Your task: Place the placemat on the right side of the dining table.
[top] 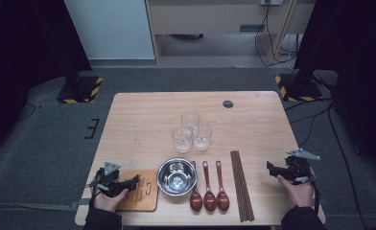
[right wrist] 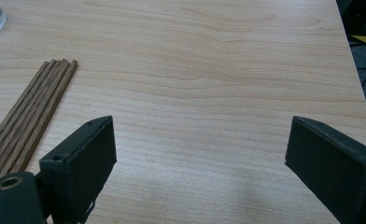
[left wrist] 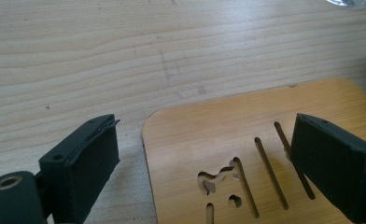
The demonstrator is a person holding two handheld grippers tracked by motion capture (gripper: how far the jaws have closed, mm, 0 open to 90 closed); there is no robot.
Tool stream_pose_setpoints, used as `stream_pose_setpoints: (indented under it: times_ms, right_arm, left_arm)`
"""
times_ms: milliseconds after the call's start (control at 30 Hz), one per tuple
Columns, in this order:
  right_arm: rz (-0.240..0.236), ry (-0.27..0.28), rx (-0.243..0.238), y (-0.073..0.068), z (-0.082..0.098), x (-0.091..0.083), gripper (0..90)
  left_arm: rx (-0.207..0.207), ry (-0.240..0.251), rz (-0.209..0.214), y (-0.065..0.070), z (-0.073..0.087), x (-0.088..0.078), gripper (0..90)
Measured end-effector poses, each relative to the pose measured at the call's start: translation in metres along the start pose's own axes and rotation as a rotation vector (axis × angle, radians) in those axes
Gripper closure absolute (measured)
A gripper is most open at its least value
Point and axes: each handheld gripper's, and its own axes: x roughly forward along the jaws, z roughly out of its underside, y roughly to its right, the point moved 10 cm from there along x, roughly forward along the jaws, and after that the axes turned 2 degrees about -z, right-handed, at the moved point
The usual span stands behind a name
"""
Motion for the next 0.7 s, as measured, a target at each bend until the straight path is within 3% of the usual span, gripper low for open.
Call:
stream_pose_setpoints:
  times_ms: [367,700]
  right_arm:
    - [-0.001,-0.006,0.0,-0.0007,-0.0002,0.0002,8.5]
    - [-0.014,-0.001,0.001,-0.0037,-0.003,-0.0012,7.9]
  left_arm:
    - [-0.002,-0.019,0.006,0.0022,0.0038,0.0054,6.6]
    - [-0.032,-0.027,0.01,0.0014,0.0067,0.0072,6.1]
